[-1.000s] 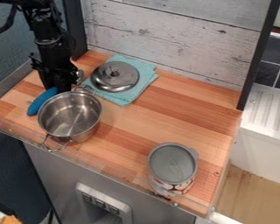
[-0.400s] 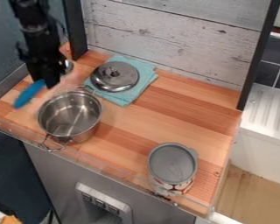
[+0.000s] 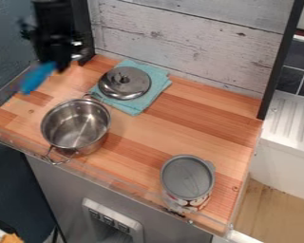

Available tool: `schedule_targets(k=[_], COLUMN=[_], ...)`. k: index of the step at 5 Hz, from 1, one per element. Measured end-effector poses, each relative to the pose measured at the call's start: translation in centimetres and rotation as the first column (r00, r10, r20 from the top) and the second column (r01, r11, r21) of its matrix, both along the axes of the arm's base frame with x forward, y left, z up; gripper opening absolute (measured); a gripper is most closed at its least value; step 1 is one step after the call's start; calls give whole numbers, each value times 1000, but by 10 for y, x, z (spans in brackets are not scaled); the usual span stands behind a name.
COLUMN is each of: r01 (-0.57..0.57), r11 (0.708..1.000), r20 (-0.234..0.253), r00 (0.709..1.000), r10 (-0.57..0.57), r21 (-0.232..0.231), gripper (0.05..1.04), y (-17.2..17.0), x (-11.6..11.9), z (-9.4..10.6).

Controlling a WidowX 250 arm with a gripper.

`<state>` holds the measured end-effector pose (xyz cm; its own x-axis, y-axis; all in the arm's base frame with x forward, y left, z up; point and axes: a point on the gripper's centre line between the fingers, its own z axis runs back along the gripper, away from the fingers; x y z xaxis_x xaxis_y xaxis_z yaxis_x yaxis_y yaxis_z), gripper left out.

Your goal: Moved blue spoon to the right side of the table above can

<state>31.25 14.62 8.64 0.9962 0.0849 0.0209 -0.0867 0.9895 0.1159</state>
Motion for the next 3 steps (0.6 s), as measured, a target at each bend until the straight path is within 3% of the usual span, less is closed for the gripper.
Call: schedule_targets(k=[1,2,3], r01=[-54,-88,-70], r11=[998,996,998], r20=[25,13,40], r00=[998,996,997], r10=[54,88,70], r21=[-23,10,0], gripper=[338,338,338], y=[-47,-81,-112], x=[10,11,20], z=[5,-3,-7])
